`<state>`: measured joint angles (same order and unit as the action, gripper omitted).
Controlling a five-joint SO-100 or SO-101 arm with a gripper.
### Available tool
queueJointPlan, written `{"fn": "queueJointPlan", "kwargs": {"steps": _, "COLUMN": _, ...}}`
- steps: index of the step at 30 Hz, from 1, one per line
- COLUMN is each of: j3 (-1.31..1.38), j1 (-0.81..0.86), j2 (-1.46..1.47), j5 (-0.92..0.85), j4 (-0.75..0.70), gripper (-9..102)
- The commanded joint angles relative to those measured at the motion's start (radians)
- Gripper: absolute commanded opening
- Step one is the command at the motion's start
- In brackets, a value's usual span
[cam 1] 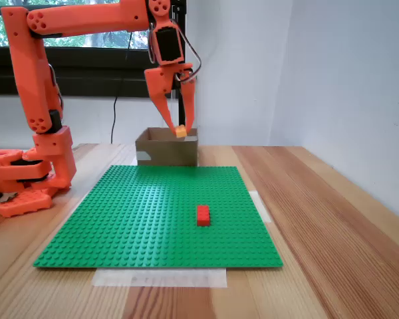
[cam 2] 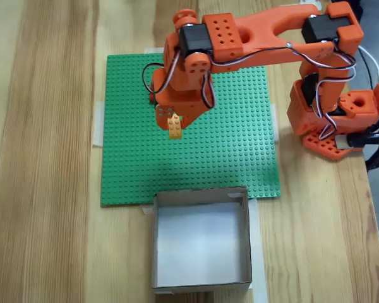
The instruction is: Pick the yellow lego block and put it in the box.
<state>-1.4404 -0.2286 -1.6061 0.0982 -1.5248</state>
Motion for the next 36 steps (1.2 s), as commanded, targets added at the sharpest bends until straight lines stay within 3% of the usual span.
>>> {"fn": "queueJointPlan", "kwargs": {"steps": 1, "j3": 0.026, "j1": -0.051, "j2": -0.057, "j5": 0.020, "j4": -0.014, "gripper": -1}}
{"fn": "queueJointPlan", "kwargs": {"steps": 20, "j3": 0.155, "j1": -0.353, "j2": -0.037, "j5": 0.100, "j4": -0.031, "gripper": -1}}
{"fn": "queueJointPlan", "kwargs": {"steps": 36, "j3": 0.287, "j1": -0.502, "j2": 0.178, "j5": 0.115, "j4": 0.025, "gripper": 1}}
